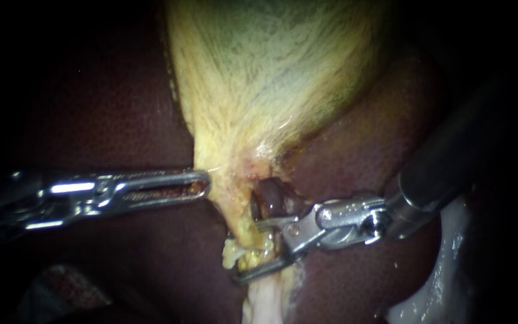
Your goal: Going back second clip left tube
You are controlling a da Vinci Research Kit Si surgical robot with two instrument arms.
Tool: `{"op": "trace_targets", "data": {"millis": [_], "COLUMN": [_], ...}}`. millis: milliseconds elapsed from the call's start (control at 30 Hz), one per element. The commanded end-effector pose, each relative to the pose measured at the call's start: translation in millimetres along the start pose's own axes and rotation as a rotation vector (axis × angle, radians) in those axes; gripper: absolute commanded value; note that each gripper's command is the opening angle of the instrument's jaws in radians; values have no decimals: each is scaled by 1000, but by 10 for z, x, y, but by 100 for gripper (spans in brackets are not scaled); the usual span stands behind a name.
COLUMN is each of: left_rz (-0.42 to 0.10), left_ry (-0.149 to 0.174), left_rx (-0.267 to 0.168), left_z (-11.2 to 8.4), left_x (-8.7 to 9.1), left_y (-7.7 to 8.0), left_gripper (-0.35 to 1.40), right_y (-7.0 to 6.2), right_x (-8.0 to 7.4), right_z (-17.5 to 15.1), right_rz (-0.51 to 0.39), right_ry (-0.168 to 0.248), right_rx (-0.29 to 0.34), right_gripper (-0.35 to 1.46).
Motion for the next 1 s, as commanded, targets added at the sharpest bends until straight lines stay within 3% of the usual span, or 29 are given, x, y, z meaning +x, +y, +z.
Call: {"op": "trace_targets", "data": {"millis": [33,500,767,1000], "left_rz": [0,1,1,3], "left_ry": [0,0,0,-1], "left_rx": [0,0,1,-1], "left_z": [0,0,0,5], "left_x": [0,1,1,3], "left_y": [0,1,2,5], "left_gripper": [-35,-35,-35,-35], "right_y": [-1,-13,-19,-30], "right_x": [0,5,24,41], "right_z": [-6,-73,-124,-146], "right_rz": [-8,-35,-72,-108], "right_ry": [0,4,6,6], "right_rx": [-3,-66,-53,-46], "right_gripper": [60,60,60,60]}}
